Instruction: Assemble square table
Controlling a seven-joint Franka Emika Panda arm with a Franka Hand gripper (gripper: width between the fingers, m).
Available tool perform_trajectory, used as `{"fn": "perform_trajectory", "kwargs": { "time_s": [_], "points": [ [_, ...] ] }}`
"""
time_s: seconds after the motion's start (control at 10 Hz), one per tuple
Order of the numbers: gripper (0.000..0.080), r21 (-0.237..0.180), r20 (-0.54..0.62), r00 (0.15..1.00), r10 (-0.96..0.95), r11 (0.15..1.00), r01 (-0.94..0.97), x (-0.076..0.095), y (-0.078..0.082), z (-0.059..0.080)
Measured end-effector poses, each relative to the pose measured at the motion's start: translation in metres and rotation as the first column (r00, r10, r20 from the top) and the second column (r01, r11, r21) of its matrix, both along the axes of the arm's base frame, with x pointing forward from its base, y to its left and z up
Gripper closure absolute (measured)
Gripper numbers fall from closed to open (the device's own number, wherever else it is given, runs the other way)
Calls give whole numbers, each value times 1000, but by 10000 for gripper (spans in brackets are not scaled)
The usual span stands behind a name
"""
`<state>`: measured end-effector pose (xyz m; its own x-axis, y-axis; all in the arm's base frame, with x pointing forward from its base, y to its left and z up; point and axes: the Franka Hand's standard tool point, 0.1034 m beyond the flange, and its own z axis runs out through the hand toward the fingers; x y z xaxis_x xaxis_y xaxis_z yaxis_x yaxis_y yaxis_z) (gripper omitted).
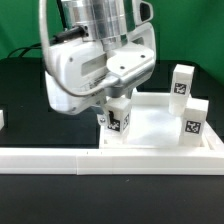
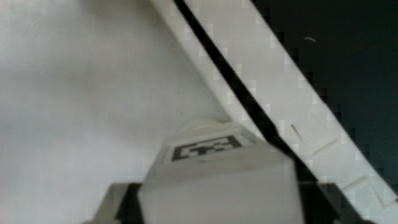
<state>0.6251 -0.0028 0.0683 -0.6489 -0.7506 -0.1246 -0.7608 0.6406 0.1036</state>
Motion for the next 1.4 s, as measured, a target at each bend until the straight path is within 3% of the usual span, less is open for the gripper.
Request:
{"fn": "perform_trajectory", "kwargs": {
  "time_s": [0.3,0.4,0.5,0.6,0.7,0.8,1.2,1.4],
  "points": [
    [479,-27,-1,1000,-1,1000,1,-1,0,1],
    [414,-27,-1,1000,9,1000,-9,-2,-1,0],
    [414,-26,-5,1000,15,1000,-15,-3,0,-1],
    [251,-26,-4,1000,16,1000,-16,-3,0,-1],
    [251,-26,-4,1000,17,1000,-17,-3,0,-1],
    [171,-25,0,1000,23,999,-23,-3,2,1],
    [151,27,46,998,38,999,-39,-14,15,48],
    [151,30,41,998,39,999,-40,-14,16,49]
  ]
}}
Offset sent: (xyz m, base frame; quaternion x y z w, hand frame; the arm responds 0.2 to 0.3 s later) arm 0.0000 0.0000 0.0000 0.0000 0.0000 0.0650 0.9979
